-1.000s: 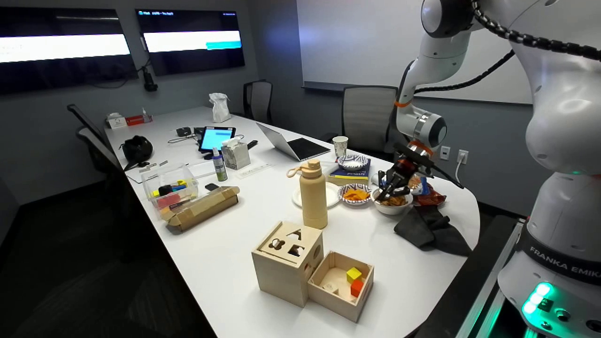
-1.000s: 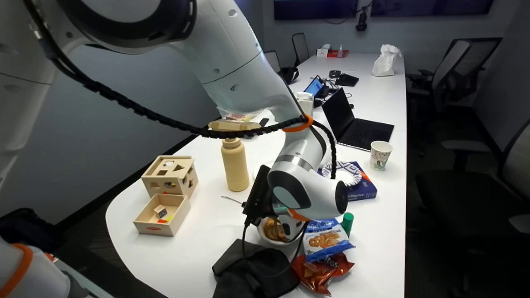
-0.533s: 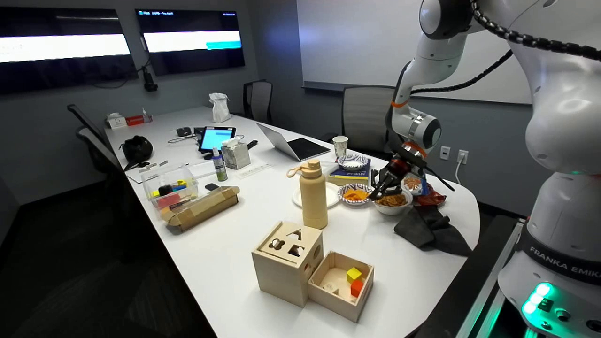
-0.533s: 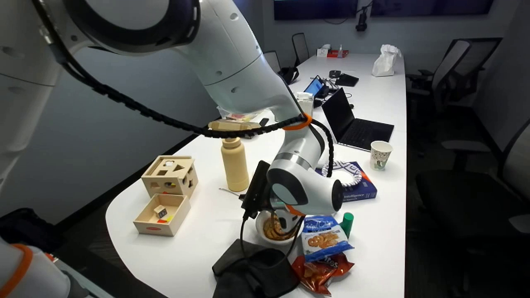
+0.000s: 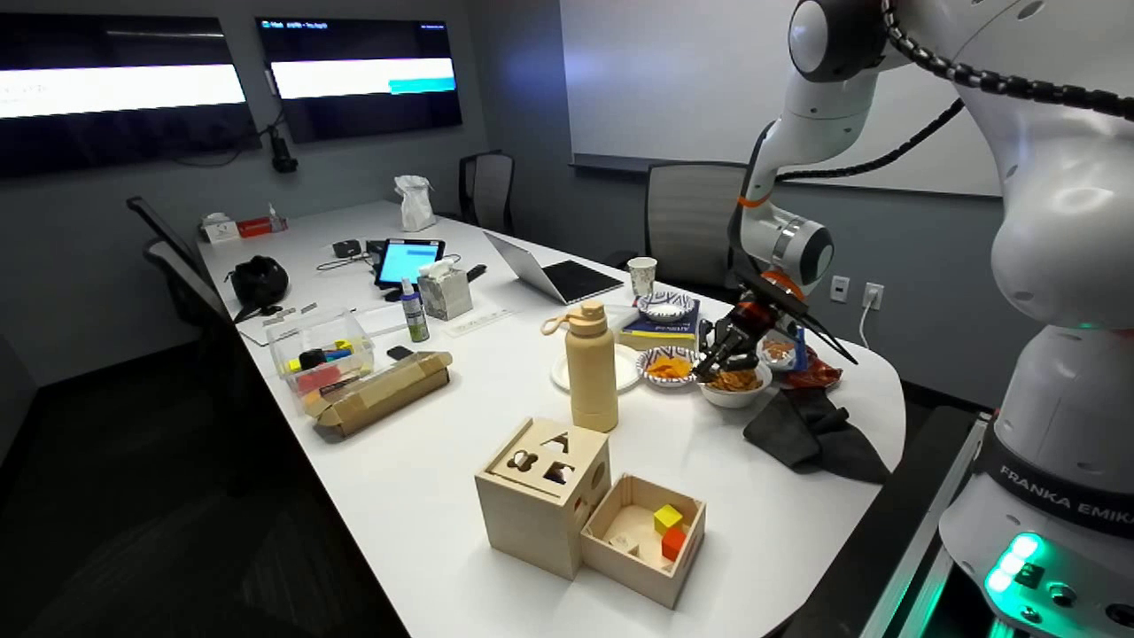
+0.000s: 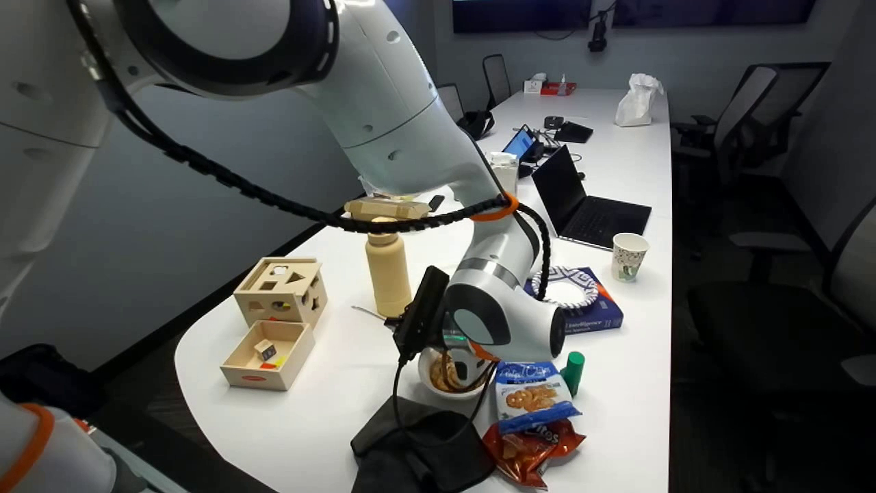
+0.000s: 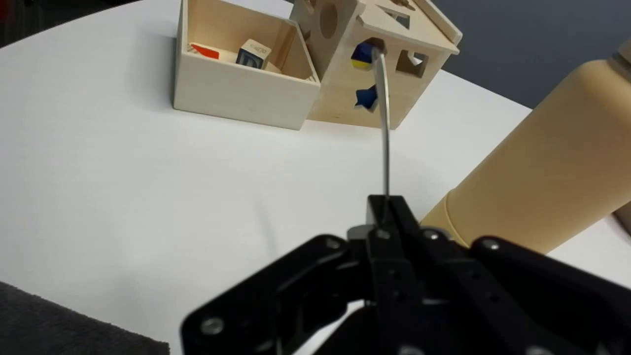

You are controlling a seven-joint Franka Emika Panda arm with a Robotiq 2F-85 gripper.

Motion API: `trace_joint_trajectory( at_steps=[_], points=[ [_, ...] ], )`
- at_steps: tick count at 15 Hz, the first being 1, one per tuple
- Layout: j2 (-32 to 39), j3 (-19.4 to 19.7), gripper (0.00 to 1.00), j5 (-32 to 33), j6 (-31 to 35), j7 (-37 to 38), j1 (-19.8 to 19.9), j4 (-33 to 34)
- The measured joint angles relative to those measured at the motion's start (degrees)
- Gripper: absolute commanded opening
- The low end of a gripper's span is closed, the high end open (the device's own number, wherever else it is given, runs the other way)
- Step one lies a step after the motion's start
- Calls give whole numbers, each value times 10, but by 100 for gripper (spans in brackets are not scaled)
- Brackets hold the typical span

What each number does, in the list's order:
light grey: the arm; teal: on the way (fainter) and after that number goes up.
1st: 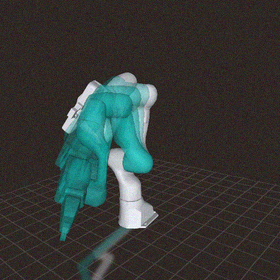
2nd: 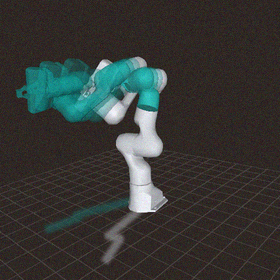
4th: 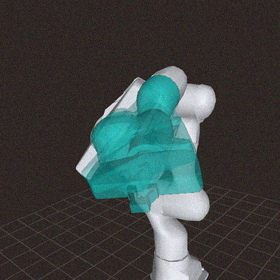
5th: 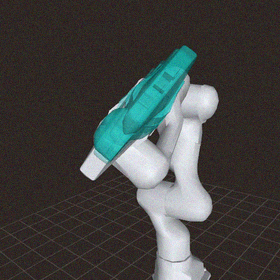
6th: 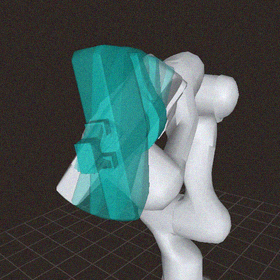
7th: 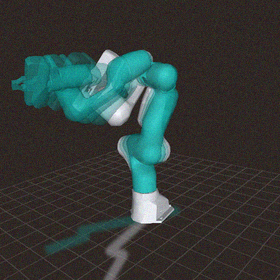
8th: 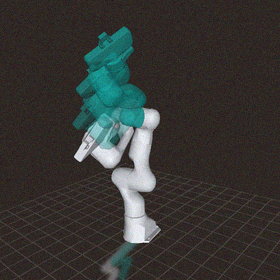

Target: Use the silver spoon to stir the contents in the white and black bowl and then the white bowl.

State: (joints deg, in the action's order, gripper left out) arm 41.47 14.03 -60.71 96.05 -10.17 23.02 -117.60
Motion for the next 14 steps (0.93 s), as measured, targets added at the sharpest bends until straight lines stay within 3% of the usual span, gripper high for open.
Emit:
trace_joint_trajectory(
  at_steps=[7, 14],
  points=[
    [-1, 34, 1, 21, 11, 35, 0, 2],
    [3, 24, 1, 23, 41, 47, -6, 23]
  ],
)
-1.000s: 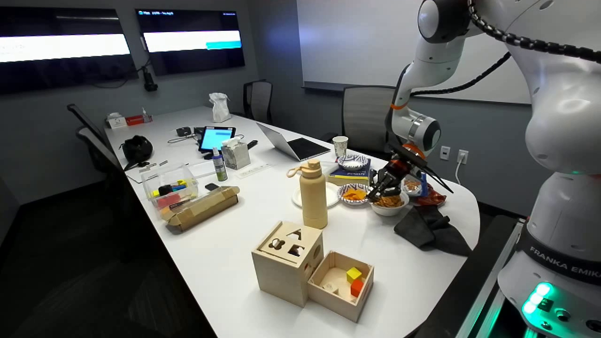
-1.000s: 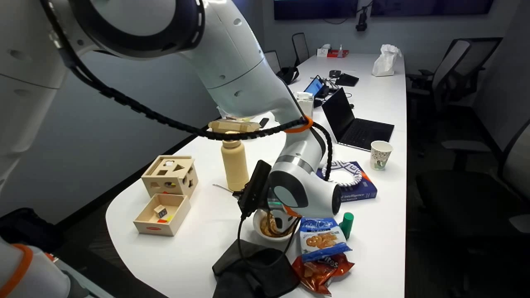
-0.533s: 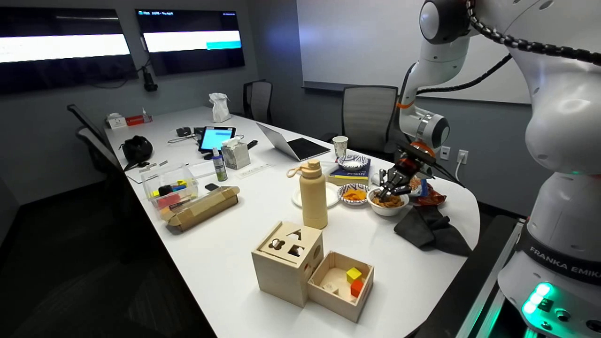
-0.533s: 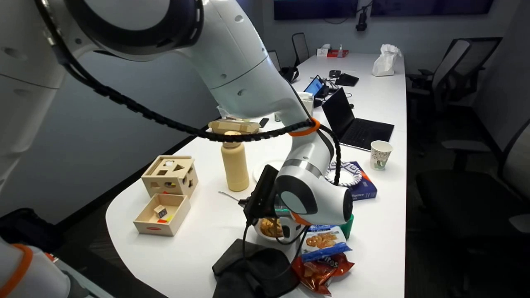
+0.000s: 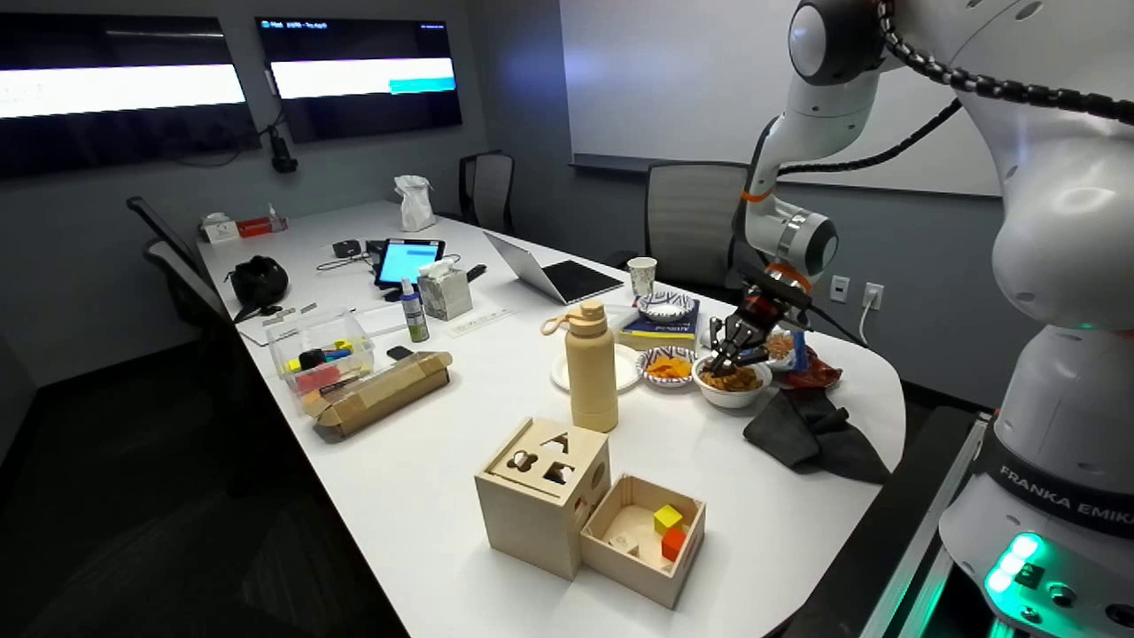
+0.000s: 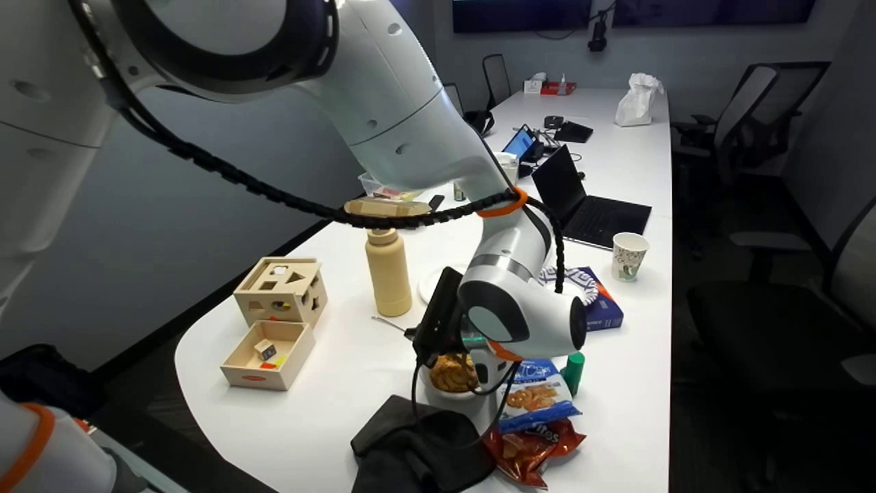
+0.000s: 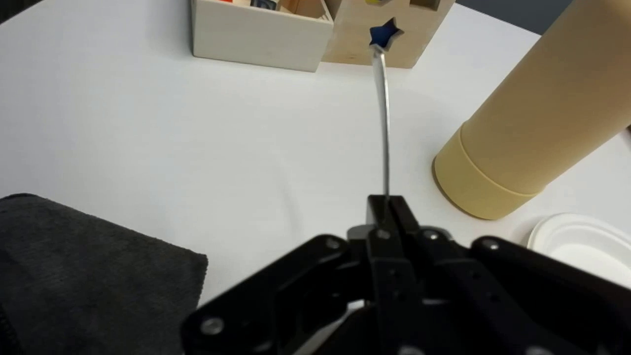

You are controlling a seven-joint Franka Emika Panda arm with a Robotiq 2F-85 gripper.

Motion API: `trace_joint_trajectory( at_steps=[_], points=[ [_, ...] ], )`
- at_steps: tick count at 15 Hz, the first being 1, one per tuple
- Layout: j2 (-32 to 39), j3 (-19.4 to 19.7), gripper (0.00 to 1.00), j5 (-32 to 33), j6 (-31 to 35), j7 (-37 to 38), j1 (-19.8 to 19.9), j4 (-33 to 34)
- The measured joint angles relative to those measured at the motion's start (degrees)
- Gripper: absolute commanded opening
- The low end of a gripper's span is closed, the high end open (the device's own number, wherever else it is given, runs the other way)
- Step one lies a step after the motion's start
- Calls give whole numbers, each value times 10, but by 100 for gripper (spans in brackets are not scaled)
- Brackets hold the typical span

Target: Use the silver spoon to stir the contents in the white and black bowl and then the white bowl.

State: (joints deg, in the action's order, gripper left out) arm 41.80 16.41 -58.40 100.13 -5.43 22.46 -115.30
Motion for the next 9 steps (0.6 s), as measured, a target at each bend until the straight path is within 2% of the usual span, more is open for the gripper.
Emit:
trace_joint_trajectory(
  at_steps=[4, 9],
  points=[
    [1, -15, 1, -1, -9, -8, 1, 13],
    [12, -23, 1, -1, -63, -15, 9, 24]
  ],
)
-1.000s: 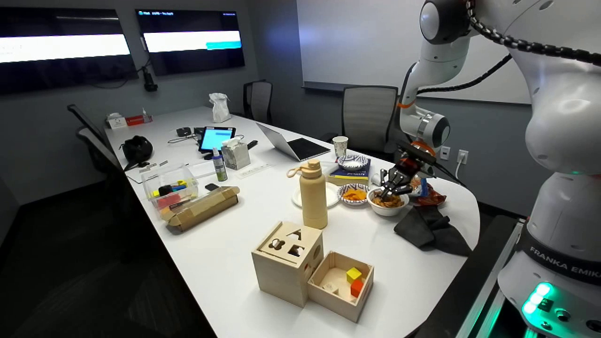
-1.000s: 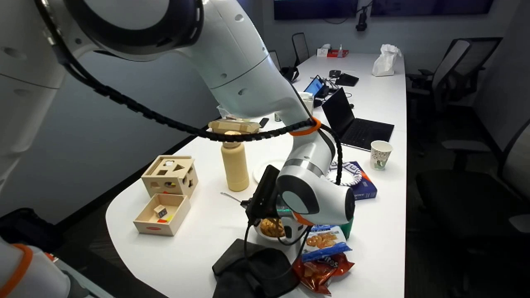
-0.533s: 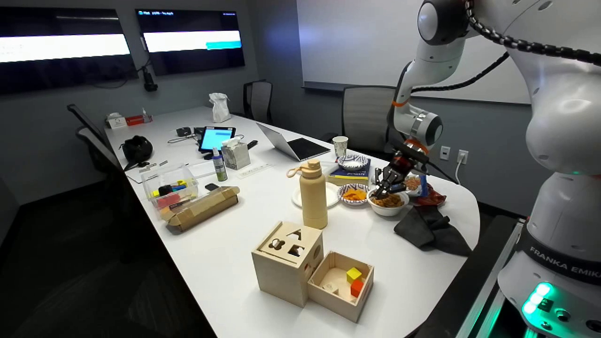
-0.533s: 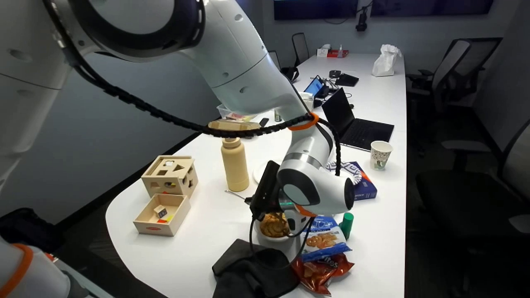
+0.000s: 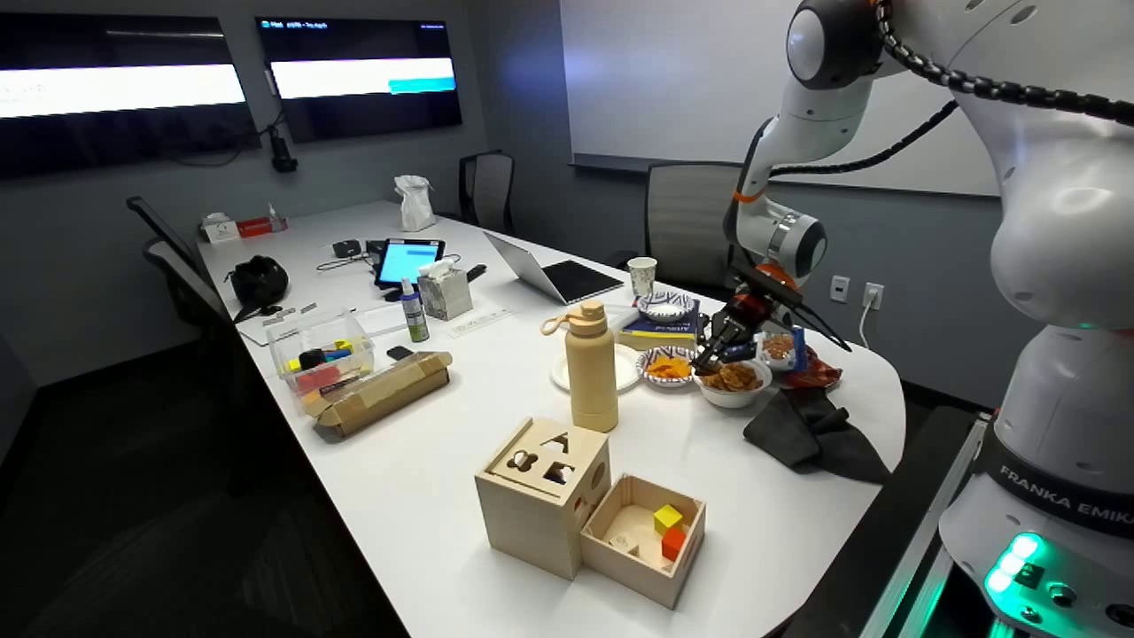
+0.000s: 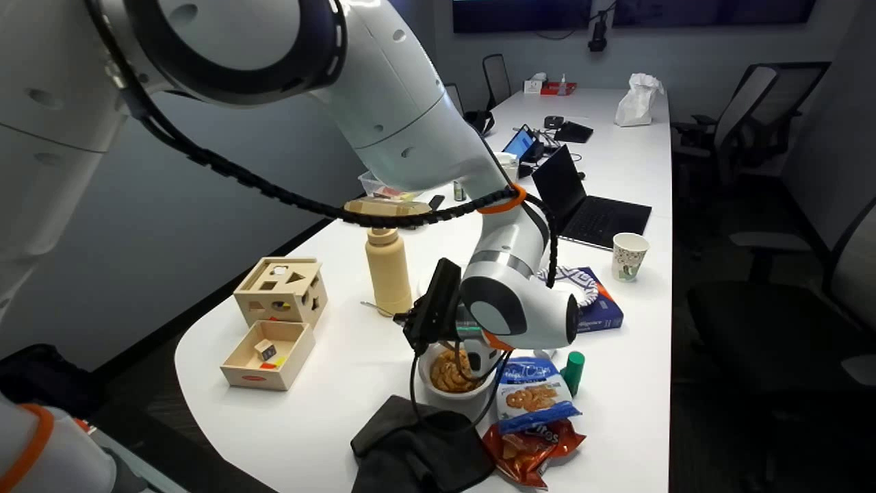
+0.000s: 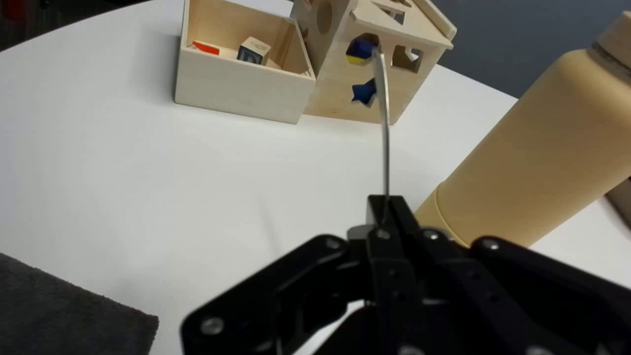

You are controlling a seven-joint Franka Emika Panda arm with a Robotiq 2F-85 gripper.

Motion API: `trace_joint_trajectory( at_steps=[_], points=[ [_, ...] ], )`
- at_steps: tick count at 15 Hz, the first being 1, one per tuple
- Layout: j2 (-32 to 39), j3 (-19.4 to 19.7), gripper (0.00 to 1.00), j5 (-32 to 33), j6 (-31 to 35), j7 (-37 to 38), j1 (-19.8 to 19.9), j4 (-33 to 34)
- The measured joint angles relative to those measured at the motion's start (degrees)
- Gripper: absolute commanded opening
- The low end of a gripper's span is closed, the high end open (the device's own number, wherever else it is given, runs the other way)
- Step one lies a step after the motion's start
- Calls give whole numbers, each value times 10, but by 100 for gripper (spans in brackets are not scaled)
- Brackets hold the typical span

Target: Use the silver spoon to stir the contents in the white and black bowl and then the white bowl.

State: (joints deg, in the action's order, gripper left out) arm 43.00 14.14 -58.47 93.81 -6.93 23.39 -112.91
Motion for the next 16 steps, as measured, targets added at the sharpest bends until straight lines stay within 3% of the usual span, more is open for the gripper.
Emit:
trace_joint_trajectory(
  at_steps=[6, 16],
  points=[
    [24, 6, 1, 0, -43, -1, 15, 6],
    [5, 19, 1, 6, 29, -23, -10, 5]
  ],
)
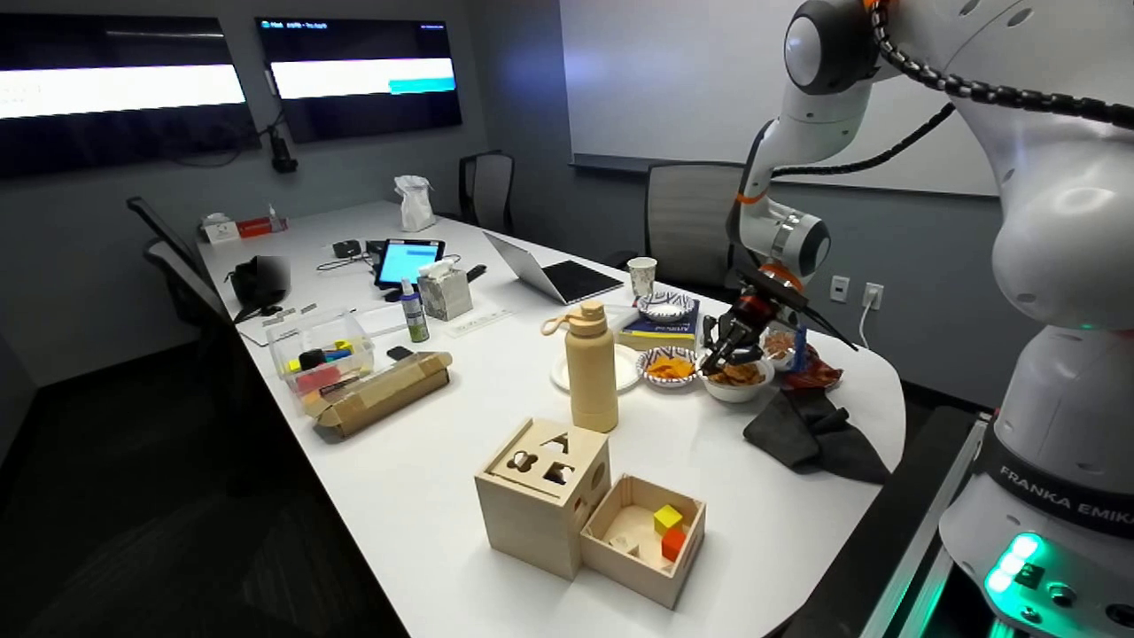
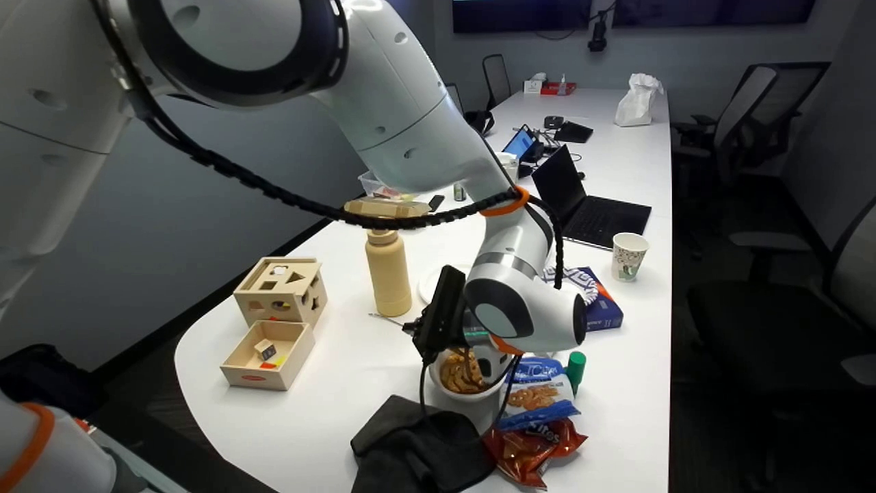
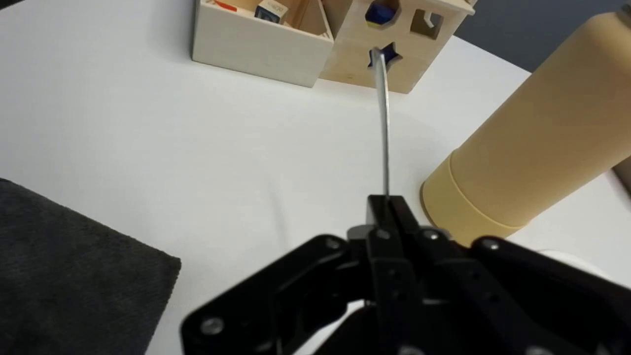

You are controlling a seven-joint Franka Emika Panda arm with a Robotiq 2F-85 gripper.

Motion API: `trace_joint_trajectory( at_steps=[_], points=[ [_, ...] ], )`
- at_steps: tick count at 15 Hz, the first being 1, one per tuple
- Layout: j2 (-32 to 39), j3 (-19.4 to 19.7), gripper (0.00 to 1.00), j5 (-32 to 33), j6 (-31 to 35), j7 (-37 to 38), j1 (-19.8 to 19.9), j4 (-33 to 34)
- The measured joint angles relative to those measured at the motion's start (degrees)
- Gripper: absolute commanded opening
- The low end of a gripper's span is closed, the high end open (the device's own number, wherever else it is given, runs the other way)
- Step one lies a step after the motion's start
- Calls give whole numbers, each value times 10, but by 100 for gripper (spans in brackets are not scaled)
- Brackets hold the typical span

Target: Use the silver spoon to stir the contents in the white and black bowl and then the white bowl.

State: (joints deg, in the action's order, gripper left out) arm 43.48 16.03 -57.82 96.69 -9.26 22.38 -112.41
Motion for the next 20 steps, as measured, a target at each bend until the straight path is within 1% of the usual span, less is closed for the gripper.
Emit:
trace_joint_trajectory(
  at_steps=[4, 8, 11, 15, 17, 20],
  points=[
    [-32, -2, 1, 33, 10, -11, -28, -11],
    [-94, -2, 1, 94, 64, 12, -73, -60],
    [-140, -9, 1, 151, 122, 63, -118, -104],
    [-171, -38, 1, 231, 208, 155, -177, -140],
    [-168, -53, 1, 269, 241, 198, -195, -142],
    [-159, -65, 1, 305, 275, 233, -199, -142]
  ],
)
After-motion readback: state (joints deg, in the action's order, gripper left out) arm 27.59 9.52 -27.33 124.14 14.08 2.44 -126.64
